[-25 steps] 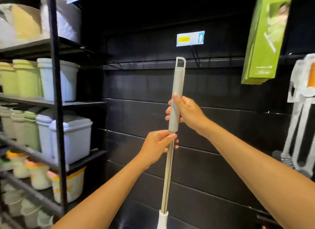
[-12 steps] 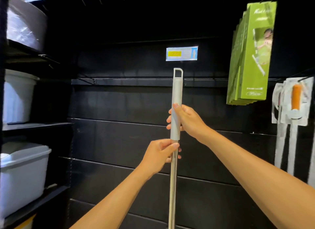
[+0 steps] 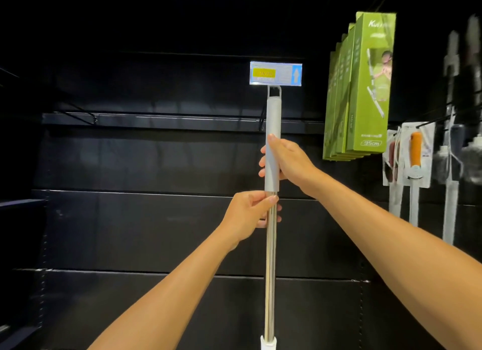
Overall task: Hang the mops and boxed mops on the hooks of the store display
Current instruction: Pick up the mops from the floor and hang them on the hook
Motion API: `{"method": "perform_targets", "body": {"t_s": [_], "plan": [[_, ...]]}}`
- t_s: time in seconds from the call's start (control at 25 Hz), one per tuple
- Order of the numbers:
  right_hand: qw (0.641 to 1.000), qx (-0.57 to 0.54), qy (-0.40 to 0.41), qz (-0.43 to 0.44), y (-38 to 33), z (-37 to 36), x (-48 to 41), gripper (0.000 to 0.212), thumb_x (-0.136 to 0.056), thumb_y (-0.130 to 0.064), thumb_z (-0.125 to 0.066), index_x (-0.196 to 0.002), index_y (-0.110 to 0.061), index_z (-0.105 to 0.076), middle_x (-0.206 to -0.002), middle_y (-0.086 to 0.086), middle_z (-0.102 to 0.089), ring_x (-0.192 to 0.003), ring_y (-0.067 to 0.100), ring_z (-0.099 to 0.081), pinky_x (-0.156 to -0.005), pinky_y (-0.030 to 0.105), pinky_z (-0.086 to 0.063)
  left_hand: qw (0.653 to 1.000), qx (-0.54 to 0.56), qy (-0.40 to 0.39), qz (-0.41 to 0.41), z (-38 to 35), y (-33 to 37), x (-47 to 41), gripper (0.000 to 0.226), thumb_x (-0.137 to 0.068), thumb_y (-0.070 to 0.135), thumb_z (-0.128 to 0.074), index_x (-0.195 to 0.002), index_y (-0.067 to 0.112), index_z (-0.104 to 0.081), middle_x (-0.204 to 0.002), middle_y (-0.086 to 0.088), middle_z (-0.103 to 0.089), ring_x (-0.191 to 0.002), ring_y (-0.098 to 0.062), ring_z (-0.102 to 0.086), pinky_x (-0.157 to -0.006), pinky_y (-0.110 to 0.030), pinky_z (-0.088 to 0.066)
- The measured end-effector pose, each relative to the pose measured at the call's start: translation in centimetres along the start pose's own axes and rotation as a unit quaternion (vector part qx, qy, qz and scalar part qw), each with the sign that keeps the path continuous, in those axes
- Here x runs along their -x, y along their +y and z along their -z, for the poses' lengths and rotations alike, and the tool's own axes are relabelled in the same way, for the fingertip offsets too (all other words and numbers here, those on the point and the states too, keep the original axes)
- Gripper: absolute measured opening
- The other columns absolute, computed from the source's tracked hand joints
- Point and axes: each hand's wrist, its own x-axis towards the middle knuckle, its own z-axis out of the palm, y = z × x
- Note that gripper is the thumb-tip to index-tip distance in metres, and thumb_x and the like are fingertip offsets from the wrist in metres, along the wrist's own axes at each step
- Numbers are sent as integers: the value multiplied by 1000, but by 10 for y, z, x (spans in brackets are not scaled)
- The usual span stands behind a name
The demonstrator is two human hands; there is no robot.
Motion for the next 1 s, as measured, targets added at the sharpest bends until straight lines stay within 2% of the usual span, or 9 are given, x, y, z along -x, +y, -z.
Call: {"method": "perform_targets", "body": {"t_s": [0.16,0.32,0.48,0.6,0.76,0.84,1.0], "plan": [[1000,8,18,-8,2,1,-13,48,-107,-51,-38,-118,-9,-59,-91,8,-72,-75,20,-74,-70,31,-62,1000,10,-21,-8,4,-5,-16,22,-104,24,-60,-120,16,-73,-106,-7,-79,-91,-21,-80,-87,-37,-65],[999,16,14,-24,18,-7,-24,47,-108,-50,-38,-118,-9,-59,-91,9,-72,-77,22,-74,-75,35,-63,999,25,-36,-1,12,-22,-25,22,-104,25,-60,-119,14,-73,-105,-8,-79,-91,-22,-80,-79,-29,-65],[998,10,24,-51,40,-16,-41,47,-107,-50,-40,-119,-9,-59,-89,8,-71,-72,19,-73,-66,28,-62,999,34,-37,7,16,-43,-40,20,-104,26,-61,-117,16,-73,-103,-7,-79,-90,-21,-80,-73,-24,-64],[996,15,39,-73,53,-19,-59,48,-106,-52,-40,-119,-10,-59,-89,7,-70,-70,17,-72,-59,23,-60,998,40,-42,15,18,-56,-57,20,-104,25,-61,-118,17,-73,-104,-6,-79,-91,-21,-80,-78,-29,-65],[991,-8,53,-125,72,-25,-87,48,-107,-50,-39,-119,-7,-58,-87,9,-67,-69,20,-69,-58,27,-60,997,55,-44,35,20,-78,-86,17,-104,23,-61,-115,18,-73,-105,-9,-79,-92,-24,-80,-86,-38,-65],[992,-14,40,-119,82,-25,-98,45,-108,-46,-39,-119,-6,-56,-88,11,-65,-70,20,-67,-58,26,-60,996,61,-46,38,21,-90,-101,18,-104,24,-62,-115,15,-73,-105,-12,-78,-92,-26,-80,-86,-39,-66],[997,-16,-2,-77,115,-26,-120,42,-109,-44,-37,-114,-6,-53,-88,11,-63,-71,21,-66,-62,25,-61,995,82,-37,44,25,-120,-131,18,-104,22,-62,-109,13,-76,-105,-16,-77,-93,-31,-79,-80,-34,-66]]}}
